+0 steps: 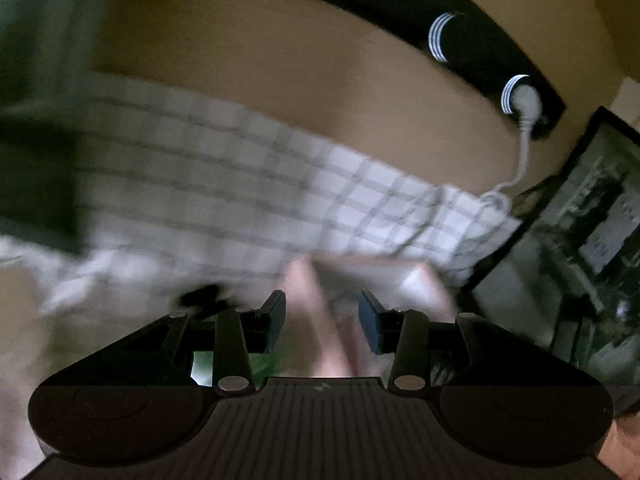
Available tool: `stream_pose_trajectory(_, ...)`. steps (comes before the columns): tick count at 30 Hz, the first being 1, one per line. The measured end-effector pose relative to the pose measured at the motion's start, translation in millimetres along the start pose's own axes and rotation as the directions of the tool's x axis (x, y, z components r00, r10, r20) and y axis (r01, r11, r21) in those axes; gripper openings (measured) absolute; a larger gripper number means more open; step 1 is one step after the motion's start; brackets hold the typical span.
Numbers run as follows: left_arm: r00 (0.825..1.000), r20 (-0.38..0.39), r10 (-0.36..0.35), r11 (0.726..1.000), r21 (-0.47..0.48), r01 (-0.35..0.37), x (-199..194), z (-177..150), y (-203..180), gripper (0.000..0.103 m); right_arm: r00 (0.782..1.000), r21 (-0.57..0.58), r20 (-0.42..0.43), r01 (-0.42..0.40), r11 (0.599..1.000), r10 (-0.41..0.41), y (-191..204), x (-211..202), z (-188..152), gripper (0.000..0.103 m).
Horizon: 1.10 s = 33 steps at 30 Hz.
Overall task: Organize soft objects
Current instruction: 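Move both tools back toward the black hair tie and brown cord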
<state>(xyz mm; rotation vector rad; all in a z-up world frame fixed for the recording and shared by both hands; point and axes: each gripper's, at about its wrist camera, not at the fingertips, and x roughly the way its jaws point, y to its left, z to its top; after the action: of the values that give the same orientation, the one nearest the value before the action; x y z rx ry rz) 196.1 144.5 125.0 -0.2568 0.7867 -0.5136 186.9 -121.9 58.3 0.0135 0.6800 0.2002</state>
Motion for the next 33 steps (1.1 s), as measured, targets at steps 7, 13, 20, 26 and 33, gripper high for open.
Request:
stream_pose_trajectory(7, 0.990, 0.028, 0.138, 0.981, -0.141, -0.132, -84.6, -35.9, 76.4, 0.044, 0.988, -0.081, 0.046, 0.152, 0.985, -0.149, 20.8, 18.0, 16.4, 0.019)
stream_pose_trajectory(13, 0.969, 0.071, 0.238, 0.957, -0.185, -0.221, -140.3, -67.8, 129.3, 0.044, 0.983, -0.033, 0.086, 0.163, 0.986, -0.160, 27.9, -18.3, 24.8, 0.055)
stream_pose_trajectory(20, 0.929, 0.162, 0.334, 0.936, -0.178, -0.305, -191.4, -62.2, 170.1, 0.044, 0.979, 0.031, 0.163, 0.120, 0.992, -0.124, 82.6, -77.1, 55.3, 0.060)
stream_pose_trajectory(26, 0.830, 0.351, 0.434, 0.895, -0.064, -0.441, -249.7, -20.1, 167.1, 0.044, 0.987, 0.125, 0.135, -0.103, 0.987, 0.086, 140.1, -91.7, 108.7, 0.060)
stream_pose_trajectory(33, 0.825, 0.411, 0.388, 0.903, 0.007, -0.429, -263.8, -9.9, 149.8, 0.044, 0.992, 0.067, -0.057, -0.107, 0.992, 0.111, 172.9, -42.8, 129.2, 0.060)
